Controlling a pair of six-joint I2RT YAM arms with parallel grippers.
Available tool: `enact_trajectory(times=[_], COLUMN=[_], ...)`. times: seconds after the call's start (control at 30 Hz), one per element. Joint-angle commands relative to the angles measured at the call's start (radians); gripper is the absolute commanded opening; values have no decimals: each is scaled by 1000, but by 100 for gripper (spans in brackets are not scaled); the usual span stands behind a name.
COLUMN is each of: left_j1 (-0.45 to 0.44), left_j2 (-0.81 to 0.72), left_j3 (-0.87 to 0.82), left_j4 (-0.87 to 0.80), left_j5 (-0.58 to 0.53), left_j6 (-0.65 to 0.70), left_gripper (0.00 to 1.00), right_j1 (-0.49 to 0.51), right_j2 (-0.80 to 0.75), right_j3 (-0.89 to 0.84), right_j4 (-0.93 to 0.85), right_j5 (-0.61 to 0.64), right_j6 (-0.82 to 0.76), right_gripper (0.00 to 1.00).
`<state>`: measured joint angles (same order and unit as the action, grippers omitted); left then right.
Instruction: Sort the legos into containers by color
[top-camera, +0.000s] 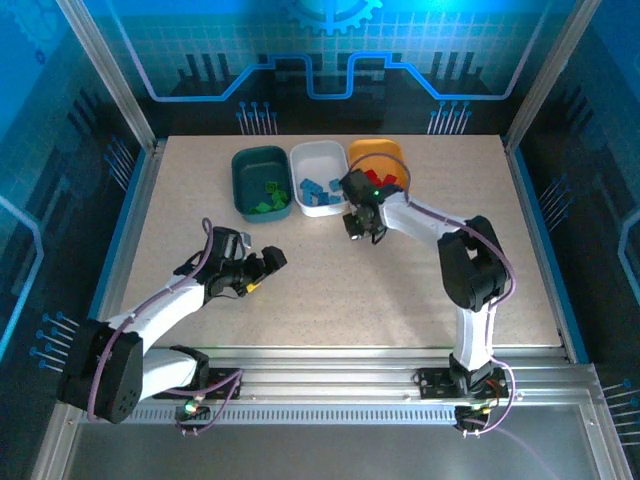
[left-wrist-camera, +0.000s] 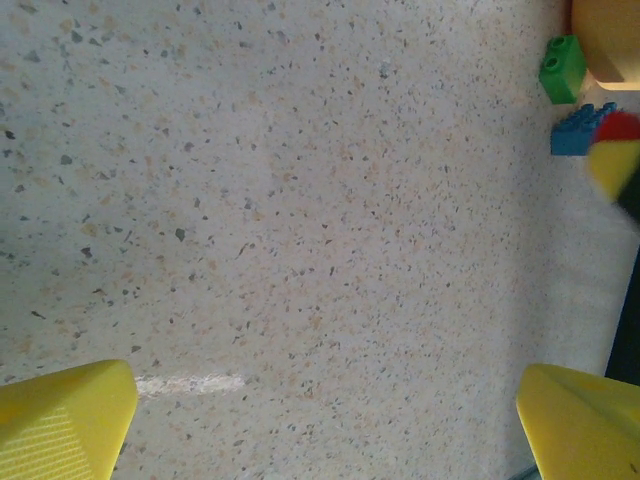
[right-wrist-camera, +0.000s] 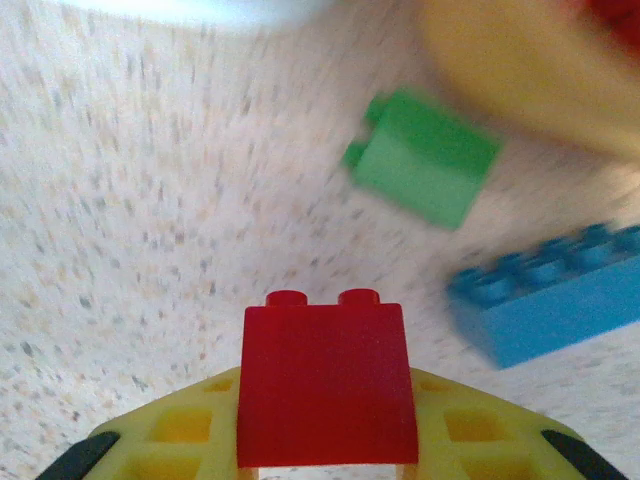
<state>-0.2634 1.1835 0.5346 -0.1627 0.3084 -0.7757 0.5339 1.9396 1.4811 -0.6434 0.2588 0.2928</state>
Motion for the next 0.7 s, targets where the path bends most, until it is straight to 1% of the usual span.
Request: enact_trajectory(times=[0.0, 0.13, 0.17, 0.2, 0.23, 0.27, 0.3, 0.33, 0.43, 0.57, 0.67], left_j1=[9, 10, 11, 12, 12, 13, 13, 15, 18, 25, 28], left_j2=[-19, -22, -25, -29, -34, -38, -43, -46, -57, -56, -49], left_j3=[14, 27, 31, 35, 38, 41, 44, 47, 49, 36, 22], left_j4=[-41, -49, -56, -64, -71, -78, -84, -90, -99, -79, -56], left_j5=[24, 36, 37, 35, 33, 31, 31, 29, 25, 30, 44], left_j6=[30, 27, 28, 32, 36, 40, 43, 45, 50, 43, 33], left_gripper=[99, 99, 99, 99, 99, 99, 99, 99, 99, 99, 99], right_j1=[-106, -180, -191, -201, -209, -214, -215, -211, -181, -120, -100], right_j2=[33, 182, 206, 225, 235, 239, 232, 219, 137, -3, -58], right_j3=[143, 343, 388, 423, 447, 462, 467, 460, 349, 90, -25], right_j4=[-33, -94, -100, -108, -113, -117, -120, -123, -111, -50, -16], right_j5=[28, -5, -12, -12, -16, -22, -23, -17, 40, 141, 163], right_j6=[41, 43, 46, 53, 58, 68, 74, 77, 136, 328, 437], right_gripper=[33, 36, 39, 47, 52, 60, 66, 70, 73, 75, 76])
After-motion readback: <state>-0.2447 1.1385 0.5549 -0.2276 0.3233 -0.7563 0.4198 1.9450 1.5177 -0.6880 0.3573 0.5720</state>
